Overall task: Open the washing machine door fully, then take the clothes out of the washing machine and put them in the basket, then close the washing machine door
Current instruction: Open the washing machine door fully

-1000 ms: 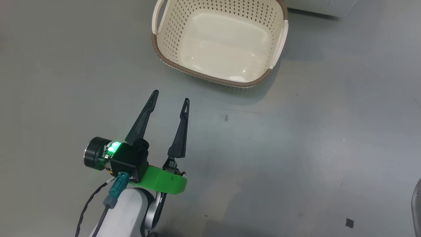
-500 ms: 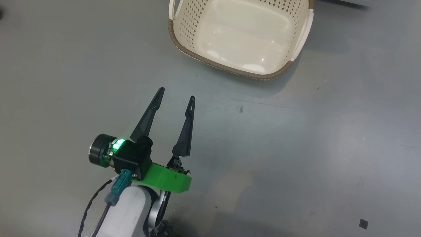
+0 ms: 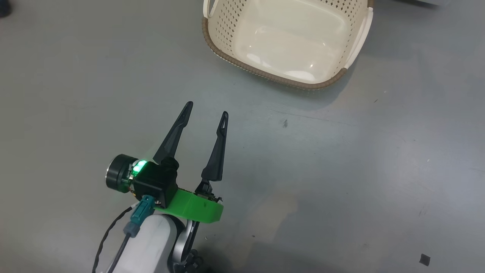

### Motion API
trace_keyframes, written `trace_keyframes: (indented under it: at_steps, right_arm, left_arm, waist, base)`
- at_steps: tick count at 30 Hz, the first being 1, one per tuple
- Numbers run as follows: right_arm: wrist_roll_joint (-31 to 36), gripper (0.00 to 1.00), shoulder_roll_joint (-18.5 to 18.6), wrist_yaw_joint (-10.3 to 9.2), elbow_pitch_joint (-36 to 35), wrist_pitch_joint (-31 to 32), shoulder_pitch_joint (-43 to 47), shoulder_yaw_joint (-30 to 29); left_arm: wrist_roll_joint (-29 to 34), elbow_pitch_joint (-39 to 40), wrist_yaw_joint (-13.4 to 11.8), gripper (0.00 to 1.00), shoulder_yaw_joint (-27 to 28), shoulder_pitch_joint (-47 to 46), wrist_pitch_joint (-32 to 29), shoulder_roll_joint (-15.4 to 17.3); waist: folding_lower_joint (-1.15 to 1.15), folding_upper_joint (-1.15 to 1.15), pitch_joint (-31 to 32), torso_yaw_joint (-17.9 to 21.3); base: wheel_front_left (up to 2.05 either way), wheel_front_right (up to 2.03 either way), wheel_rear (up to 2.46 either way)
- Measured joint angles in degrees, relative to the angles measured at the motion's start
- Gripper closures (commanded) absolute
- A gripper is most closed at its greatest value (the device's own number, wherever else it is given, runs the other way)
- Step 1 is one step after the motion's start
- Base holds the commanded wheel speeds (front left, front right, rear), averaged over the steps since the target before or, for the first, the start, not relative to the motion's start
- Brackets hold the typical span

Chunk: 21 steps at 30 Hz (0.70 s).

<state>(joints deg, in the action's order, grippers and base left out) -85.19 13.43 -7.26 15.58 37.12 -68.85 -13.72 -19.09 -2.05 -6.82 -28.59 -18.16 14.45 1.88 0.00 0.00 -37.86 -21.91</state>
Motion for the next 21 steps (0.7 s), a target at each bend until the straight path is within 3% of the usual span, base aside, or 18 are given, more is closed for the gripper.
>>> trace_keyframes:
  at_steps: [21]
  right_arm:
    - [-2.11,1.00,0.42,0.00,11.95,2.00,-5.26,-1.24]
  left_arm:
    - [-1.19,0.07,0.00,0.00,-1.20,0.24,0.00,-0.03]
  waist:
    - [0.00,0.00,-0.43,-1.54]
  base:
    - [0.00,0.00,0.00]
